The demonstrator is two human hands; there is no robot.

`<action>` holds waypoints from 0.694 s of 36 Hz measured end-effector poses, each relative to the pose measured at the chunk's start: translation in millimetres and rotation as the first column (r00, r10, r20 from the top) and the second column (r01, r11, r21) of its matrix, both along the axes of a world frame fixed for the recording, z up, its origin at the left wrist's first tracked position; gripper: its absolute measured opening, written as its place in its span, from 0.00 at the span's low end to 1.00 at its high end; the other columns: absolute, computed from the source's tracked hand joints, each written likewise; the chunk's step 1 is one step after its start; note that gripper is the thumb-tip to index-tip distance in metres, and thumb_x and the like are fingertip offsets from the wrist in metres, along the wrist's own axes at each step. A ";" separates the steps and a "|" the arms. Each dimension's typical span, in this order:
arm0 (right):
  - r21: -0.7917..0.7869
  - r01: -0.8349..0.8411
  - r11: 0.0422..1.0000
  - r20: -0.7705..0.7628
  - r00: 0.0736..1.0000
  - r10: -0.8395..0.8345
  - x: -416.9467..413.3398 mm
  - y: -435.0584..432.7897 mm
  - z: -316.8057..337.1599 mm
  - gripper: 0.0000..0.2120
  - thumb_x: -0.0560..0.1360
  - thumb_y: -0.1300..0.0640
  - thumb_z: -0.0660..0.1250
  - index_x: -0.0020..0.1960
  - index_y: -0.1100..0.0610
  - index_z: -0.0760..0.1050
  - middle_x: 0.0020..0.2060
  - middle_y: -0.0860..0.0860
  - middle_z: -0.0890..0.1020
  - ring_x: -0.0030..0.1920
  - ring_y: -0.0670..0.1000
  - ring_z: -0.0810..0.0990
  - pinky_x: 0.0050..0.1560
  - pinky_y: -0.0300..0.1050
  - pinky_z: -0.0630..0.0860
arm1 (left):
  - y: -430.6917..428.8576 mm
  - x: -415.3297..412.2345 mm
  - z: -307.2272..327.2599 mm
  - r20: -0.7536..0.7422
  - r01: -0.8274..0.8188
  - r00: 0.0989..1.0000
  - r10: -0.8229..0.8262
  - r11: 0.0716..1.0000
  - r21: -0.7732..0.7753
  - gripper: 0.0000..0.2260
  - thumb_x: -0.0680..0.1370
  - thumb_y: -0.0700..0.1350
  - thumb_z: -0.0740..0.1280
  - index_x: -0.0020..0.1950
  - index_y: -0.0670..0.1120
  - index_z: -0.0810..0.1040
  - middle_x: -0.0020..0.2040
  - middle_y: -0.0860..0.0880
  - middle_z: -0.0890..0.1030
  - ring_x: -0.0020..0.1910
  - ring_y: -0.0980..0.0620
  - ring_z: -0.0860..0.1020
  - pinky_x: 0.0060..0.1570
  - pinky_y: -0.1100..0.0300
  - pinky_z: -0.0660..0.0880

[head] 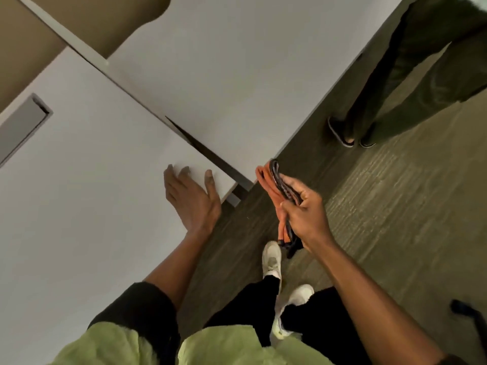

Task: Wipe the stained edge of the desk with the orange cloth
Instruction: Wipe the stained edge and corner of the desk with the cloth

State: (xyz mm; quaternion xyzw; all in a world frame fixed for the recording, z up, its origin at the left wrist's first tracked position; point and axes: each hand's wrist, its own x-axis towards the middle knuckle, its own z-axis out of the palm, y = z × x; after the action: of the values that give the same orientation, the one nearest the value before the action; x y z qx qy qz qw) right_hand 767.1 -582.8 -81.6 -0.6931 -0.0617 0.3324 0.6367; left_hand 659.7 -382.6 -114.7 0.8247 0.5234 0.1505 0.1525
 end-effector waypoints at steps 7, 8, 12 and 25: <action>0.027 -0.004 1.000 0.012 1.000 0.003 40.9 11.2 -3.3 0.28 0.77 0.73 0.66 0.61 0.40 0.79 0.50 0.32 0.87 0.52 0.35 0.85 0.48 0.29 0.80 | 0.6 5.2 -5.0 -0.123 -0.031 0.992 0.034 0.999 0.025 0.32 0.88 0.64 0.55 0.81 0.42 0.66 0.87 0.41 0.57 0.88 0.39 0.53 0.86 0.38 0.53; 0.024 -0.014 1.000 0.000 1.000 0.014 44.5 12.6 -7.1 0.28 0.77 0.73 0.66 0.62 0.41 0.79 0.50 0.32 0.87 0.50 0.35 0.85 0.47 0.29 0.80 | 0.2 6.5 -5.2 -0.139 -0.040 0.989 0.043 0.999 0.025 0.31 0.88 0.64 0.55 0.81 0.42 0.67 0.87 0.40 0.58 0.87 0.39 0.55 0.86 0.38 0.54; 0.020 -0.118 0.993 -0.050 0.992 0.118 50.3 20.7 -23.6 0.30 0.77 0.75 0.65 0.63 0.41 0.79 0.52 0.34 0.87 0.52 0.37 0.85 0.49 0.32 0.82 | -2.5 9.7 -3.3 -0.183 -0.056 0.981 0.066 0.997 0.058 0.28 0.88 0.61 0.57 0.80 0.43 0.67 0.84 0.41 0.63 0.84 0.38 0.60 0.83 0.38 0.59; -0.020 -0.501 0.865 0.152 0.854 0.498 35.7 45.7 -29.8 0.35 0.74 0.75 0.65 0.77 0.50 0.73 0.72 0.47 0.79 0.70 0.47 0.80 0.68 0.47 0.79 | -3.3 10.0 -12.2 -0.282 -0.064 0.954 0.099 0.990 0.129 0.22 0.89 0.58 0.55 0.78 0.46 0.69 0.82 0.42 0.66 0.81 0.40 0.64 0.78 0.40 0.64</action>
State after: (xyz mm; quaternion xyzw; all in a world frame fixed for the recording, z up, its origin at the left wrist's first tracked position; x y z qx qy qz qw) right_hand 802.8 -537.1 -111.4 -0.6701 -0.2909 0.4318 0.5290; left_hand 669.7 -386.0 -126.9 0.8230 0.5638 0.0659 0.0192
